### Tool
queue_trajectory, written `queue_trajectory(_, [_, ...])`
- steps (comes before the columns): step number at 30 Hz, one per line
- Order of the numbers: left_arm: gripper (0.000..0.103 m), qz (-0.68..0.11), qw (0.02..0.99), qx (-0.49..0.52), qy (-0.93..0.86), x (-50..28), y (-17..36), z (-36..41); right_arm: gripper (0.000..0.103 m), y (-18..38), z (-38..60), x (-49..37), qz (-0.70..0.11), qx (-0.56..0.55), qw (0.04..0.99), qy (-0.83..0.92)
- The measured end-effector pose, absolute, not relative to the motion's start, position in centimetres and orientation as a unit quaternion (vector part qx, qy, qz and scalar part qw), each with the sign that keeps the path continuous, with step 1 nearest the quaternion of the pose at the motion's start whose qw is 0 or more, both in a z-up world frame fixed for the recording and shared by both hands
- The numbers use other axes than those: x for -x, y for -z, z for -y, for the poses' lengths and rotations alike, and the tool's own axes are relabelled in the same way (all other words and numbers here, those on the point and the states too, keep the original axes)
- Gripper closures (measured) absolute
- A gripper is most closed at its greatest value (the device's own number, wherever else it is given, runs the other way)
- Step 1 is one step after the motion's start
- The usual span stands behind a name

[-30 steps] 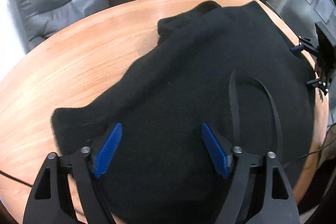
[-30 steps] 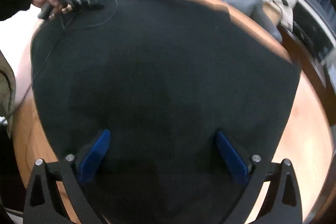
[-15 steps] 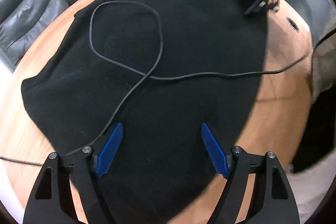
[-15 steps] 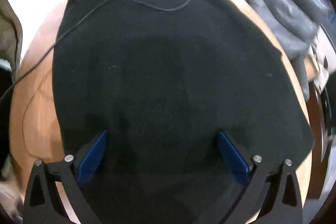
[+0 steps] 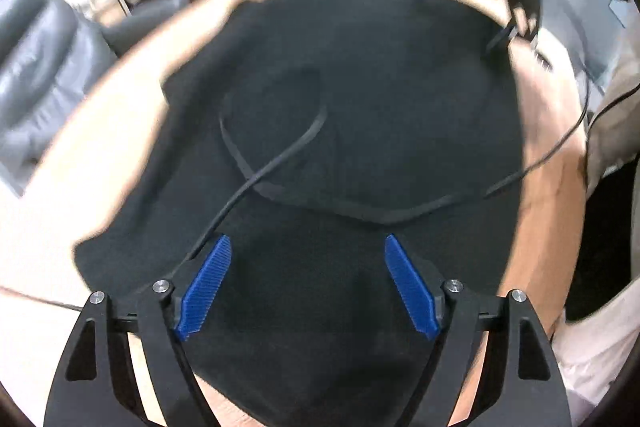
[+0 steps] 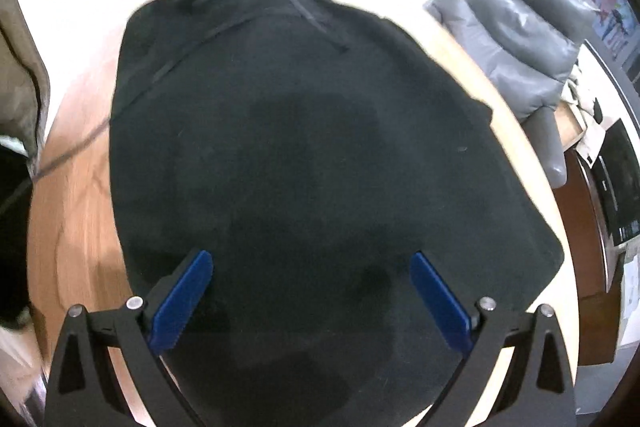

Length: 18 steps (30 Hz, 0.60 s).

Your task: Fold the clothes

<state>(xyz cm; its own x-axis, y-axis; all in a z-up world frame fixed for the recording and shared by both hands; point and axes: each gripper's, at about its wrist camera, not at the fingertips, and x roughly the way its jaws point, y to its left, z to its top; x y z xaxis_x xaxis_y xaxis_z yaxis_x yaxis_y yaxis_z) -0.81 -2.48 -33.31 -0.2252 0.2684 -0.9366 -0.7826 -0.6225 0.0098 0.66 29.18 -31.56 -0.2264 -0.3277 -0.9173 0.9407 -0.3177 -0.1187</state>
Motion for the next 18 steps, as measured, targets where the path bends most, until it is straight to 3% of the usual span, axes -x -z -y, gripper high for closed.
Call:
queue_trajectory(3, [0.029,-0.262,0.352,0.522,-0.731,-0.4,33.4,3.7,0.004,31.5,-29.6,-0.8,-0.351,-0.440,0.444,0.697])
queue_trajectory(8, [0.025,-0.178,0.319,0.562,-0.742,-5.2,24.2,10.0,0.004,25.3,-37.2,-1.7,-0.282,-0.446,0.389,0.755])
queue_trajectory(13, [0.004,0.041,0.269,0.598,-0.754,-9.5,16.8,16.2,0.004,25.3,-44.1,-2.3,-0.247,-0.492,0.331,0.767])
queue_trajectory(15, [0.001,0.141,0.283,0.554,-0.770,-10.5,15.5,16.6,0.004,25.4,-46.8,-2.6,-0.233,-0.509,0.307,0.770])
queue_trajectory(18, [0.001,0.202,0.286,0.510,-0.786,-9.7,17.6,15.8,0.004,25.4,-50.9,-2.9,-0.211,-0.533,0.271,0.773])
